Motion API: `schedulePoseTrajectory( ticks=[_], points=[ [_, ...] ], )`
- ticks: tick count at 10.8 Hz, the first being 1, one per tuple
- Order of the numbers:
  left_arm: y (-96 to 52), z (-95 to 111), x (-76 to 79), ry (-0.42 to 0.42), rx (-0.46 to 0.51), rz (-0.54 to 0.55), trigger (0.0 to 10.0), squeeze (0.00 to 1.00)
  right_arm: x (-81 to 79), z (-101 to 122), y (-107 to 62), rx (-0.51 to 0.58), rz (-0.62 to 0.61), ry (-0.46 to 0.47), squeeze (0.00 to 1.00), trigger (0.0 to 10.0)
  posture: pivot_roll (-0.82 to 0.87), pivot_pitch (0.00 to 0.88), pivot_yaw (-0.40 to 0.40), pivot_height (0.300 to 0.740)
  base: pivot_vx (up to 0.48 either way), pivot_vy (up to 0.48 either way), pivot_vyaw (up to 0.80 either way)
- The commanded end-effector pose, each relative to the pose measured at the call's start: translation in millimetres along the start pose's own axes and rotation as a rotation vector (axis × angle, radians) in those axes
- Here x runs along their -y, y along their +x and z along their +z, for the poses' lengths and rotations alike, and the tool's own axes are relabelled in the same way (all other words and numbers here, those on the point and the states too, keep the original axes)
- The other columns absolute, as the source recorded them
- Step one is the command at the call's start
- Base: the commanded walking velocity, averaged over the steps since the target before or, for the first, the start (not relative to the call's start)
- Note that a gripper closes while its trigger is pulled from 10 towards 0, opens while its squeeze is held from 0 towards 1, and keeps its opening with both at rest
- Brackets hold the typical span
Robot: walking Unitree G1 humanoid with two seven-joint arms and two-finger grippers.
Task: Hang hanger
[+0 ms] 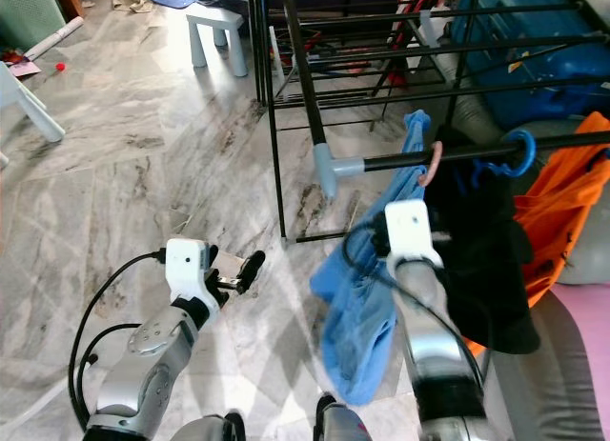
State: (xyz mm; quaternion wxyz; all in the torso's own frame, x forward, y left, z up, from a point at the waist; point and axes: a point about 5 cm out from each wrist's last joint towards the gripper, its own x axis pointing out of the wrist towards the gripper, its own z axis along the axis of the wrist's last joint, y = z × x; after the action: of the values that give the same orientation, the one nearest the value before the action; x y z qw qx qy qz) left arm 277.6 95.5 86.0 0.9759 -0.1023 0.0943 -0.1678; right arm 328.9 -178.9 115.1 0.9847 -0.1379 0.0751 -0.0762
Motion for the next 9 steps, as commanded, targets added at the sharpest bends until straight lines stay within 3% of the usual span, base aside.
schedulePoseTrajectory(
  ticks=[1,2,5,6,9],
  points=[
    [1.0,-1,3.7,-0.002,-0.011,-0.015,10.0,0.0,-2.4,-7,8.5,-0.063,0.025,0.049,0.0,8.2,-0.08,0.216,-0.01,0.74,0.0,0.0,0.0],
    [1.4,-2,4.8,-0.003,-0.013,-0.017,10.0,0.0,-7.0,-4,14.9,-0.072,0.048,0.051,0.0,0.0,-0.08,0.216,-0.011,0.74,0.0,0.0,0.0],
    [1.9,-1,5.5,-0.001,-0.012,-0.013,10.0,0.0,-17.2,1,25.1,-0.125,0.037,0.163,0.0,0.0,-0.07,0.218,-0.022,0.74,0.0,0.0,0.0],
    [1.2,-2,6.5,-0.005,-0.011,-0.011,10.0,0.0,-20.2,-2,24.5,-0.135,0.052,0.155,0.0,0.8,-0.07,0.222,-0.027,0.74,0.0,0.0,0.0],
    [1.6,-3,8.9,-0.01,-0.015,-0.017,10.0,0.0,-12.3,-6,24.9,-0.129,0.015,0.082,0.0,1.1,-0.08,0.227,-0.027,0.74,0.0,0.0,0.0]
  ],
)
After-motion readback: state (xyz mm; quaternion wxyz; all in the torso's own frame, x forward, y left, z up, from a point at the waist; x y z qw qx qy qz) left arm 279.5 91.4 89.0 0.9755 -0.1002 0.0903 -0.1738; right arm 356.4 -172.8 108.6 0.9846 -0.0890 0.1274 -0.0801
